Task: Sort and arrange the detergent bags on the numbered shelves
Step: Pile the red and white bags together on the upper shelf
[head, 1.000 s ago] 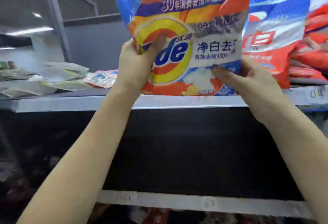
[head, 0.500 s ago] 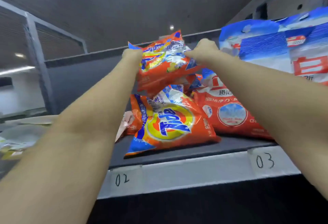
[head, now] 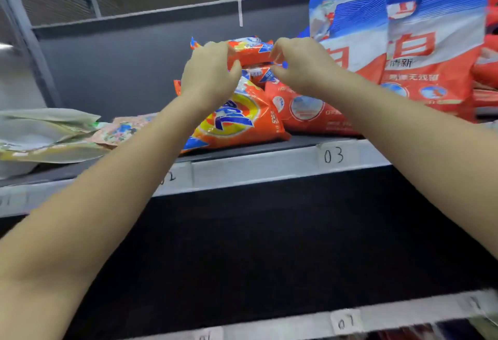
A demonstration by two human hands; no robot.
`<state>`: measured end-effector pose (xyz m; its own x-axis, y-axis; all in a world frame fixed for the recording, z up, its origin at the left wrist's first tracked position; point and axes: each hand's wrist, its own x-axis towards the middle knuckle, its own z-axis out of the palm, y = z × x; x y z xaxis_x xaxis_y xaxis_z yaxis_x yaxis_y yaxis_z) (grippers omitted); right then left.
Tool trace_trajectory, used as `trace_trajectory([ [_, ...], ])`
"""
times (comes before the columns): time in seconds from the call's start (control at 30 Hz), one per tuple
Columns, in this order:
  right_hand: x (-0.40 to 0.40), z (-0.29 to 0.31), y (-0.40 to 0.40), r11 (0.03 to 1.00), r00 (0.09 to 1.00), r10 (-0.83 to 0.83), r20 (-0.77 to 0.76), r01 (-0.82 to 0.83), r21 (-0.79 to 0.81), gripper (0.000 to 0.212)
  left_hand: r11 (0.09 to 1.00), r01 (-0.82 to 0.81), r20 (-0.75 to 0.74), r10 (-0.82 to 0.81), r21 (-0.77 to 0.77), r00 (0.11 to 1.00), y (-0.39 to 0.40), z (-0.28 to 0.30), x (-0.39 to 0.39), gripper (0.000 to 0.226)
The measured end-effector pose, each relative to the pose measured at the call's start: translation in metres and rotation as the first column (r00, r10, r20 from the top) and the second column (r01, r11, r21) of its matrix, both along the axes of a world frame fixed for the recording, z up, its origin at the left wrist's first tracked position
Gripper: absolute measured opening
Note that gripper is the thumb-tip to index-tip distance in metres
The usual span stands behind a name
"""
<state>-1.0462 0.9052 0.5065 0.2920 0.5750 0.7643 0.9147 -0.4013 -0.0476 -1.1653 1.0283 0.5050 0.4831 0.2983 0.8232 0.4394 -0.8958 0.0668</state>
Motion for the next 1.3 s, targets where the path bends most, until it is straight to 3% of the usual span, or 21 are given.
trace_trajectory([
  [0.23, -0.056, -0.065, -0.114, 0.99, 0.989, 0.144, 0.025, -0.144, -0.006, 0.03, 0.981, 0.184, -0.015, -0.183, 0.058, 0.983, -0.123, -0.092, -0.056, 0.053],
  [0.4, -0.086, -0.155, -0.208, 0.979, 0.976, 0.203, -0.075, -0.202, 0.015, 0.028, 0.973, 0.231, -0.084, -0.229, 0.02, 0.97, -0.198, -0.197, -0.096, 0.039],
  [0.53, -0.102, -0.236, -0.262, 0.976, 0.956, 0.166, -0.241, -0.193, -0.096, 0.027, 0.961, 0.233, -0.201, -0.26, -0.149, 0.944, -0.233, -0.281, -0.108, 0.032],
  [0.7, -0.1, -0.344, -0.289, 0.934, 0.867, -0.01, -0.499, -0.17, -0.315, 0.033, 0.909, 0.107, -0.394, -0.278, -0.403, 0.876, -0.247, -0.379, -0.108, 0.028],
  [1.0, -0.071, -0.539, -0.216, 0.806, 0.635, -0.242, -0.734, -0.29, -0.517, 0.032, 0.784, -0.272, -0.63, -0.187, -0.558, 0.754, -0.182, -0.556, -0.097, 0.032],
  [1.07, -0.07, -0.578, -0.175, 0.778, 0.595, -0.254, -0.763, -0.343, -0.526, 0.033, 0.709, -0.368, -0.641, -0.153, -0.601, 0.752, -0.151, -0.594, -0.096, 0.033],
  [1.17, -0.069, -0.628, -0.101, 0.772, 0.499, -0.246, -0.831, -0.417, -0.479, 0.036, 0.526, -0.464, -0.595, -0.104, -0.713, 0.797, -0.101, -0.647, -0.098, 0.033],
  [1.23, -0.068, -0.653, -0.049, 0.792, 0.411, -0.244, -0.878, -0.439, -0.425, 0.041, 0.465, -0.495, -0.588, -0.068, -0.733, 0.806, -0.068, -0.681, -0.098, 0.034],
  [1.3, -0.064, -0.681, -0.002, 0.872, 0.213, -0.232, -0.949, -0.388, -0.3, 0.05, 0.431, -0.539, -0.611, -0.036, -0.723, 0.791, -0.04, -0.709, -0.097, 0.034],
])
